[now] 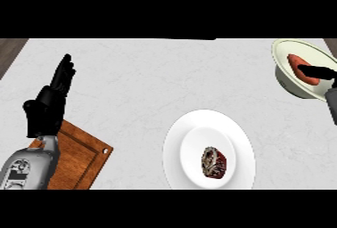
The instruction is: Pick the sweet potato from the plate and place it in the bowl
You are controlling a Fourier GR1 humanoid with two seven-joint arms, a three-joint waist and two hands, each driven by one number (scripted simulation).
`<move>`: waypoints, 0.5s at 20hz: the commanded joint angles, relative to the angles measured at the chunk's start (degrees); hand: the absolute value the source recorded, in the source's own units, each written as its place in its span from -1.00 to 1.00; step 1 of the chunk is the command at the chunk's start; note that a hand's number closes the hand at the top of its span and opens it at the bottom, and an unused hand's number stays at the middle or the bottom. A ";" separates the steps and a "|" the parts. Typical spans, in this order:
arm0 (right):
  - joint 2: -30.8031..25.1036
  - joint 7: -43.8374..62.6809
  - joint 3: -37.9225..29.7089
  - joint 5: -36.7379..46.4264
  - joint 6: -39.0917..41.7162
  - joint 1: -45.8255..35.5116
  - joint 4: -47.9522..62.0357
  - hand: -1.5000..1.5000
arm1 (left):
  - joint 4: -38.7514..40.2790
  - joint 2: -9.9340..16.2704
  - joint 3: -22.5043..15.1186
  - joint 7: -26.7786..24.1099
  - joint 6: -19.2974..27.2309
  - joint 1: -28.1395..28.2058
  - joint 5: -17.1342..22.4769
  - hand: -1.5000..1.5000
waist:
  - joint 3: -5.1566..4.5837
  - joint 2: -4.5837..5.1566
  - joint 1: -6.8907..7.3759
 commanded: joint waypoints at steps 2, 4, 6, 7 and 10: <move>0.32 -12.15 -6.55 -7.98 -0.46 1.14 -0.01 -1.00 | 1.03 0.73 0.71 -1.18 -1.78 0.62 0.78 0.00 | -0.09 -0.30 -0.50; -0.03 -13.75 -7.52 -9.04 -1.36 0.61 0.23 -1.00 | -1.39 -0.95 -0.91 0.00 0.60 1.59 -1.67 0.00 | -0.15 -0.61 -0.83; -0.55 -14.85 -8.74 -11.55 1.64 0.97 -0.57 -1.00 | -3.49 -0.84 -0.81 2.39 1.27 2.02 -2.58 0.00 | -0.19 -0.87 -1.28; -1.09 -16.14 -8.93 -12.28 3.36 1.67 -0.34 -1.00 | 1.05 1.94 3.46 2.82 -1.81 -2.90 0.90 0.00 | -0.21 -0.79 -1.67; 0.22 -17.89 -10.23 -16.89 8.10 9.24 -8.55 -1.00 | -0.93 1.74 3.78 -0.27 -2.46 3.65 1.70 0.00 | -0.30 -1.43 -2.89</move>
